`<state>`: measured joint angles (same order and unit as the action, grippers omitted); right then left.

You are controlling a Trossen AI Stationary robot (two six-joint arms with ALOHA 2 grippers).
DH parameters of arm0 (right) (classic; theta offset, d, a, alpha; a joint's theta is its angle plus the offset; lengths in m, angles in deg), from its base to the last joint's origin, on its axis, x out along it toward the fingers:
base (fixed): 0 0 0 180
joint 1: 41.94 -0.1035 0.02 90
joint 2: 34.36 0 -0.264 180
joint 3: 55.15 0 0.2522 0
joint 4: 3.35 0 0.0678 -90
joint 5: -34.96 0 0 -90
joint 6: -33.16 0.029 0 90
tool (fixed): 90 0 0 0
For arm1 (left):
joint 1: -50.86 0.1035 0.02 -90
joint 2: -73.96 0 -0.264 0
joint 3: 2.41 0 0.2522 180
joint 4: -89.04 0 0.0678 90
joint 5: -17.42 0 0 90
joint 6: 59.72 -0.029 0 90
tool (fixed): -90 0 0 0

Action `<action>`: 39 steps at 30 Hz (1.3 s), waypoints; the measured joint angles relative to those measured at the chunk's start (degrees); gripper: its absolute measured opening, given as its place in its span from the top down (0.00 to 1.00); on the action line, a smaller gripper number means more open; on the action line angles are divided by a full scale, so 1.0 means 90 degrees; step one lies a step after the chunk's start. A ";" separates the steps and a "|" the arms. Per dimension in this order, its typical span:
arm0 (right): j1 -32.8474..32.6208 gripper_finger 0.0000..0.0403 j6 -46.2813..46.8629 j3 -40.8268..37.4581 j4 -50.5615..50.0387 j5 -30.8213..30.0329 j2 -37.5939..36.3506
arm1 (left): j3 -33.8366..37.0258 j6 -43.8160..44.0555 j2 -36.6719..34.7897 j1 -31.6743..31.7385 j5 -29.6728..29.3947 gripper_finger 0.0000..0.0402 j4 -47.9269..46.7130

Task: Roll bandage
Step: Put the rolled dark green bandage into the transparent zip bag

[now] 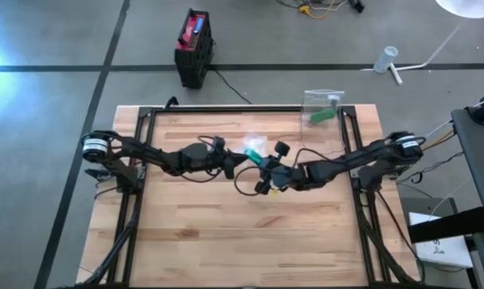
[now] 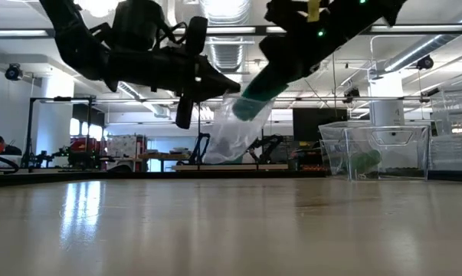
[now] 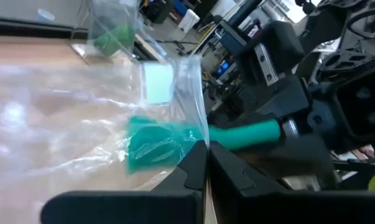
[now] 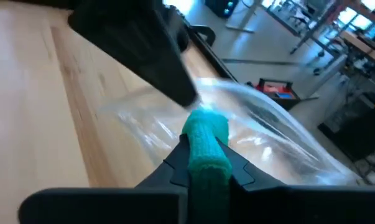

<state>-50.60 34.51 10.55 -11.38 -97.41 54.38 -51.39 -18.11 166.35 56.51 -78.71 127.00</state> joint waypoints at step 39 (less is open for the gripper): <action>-0.0976 0.35 0.0279 0.2437 -0.4709 -0.0472 -0.0789 | 0.0133 0.0458 -0.1577 0.1497 0.2065 1.00 -0.0251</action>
<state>-59.39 37.02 32.48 -53.75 -101.65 47.28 -50.19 -13.98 152.16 69.98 -60.12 124.74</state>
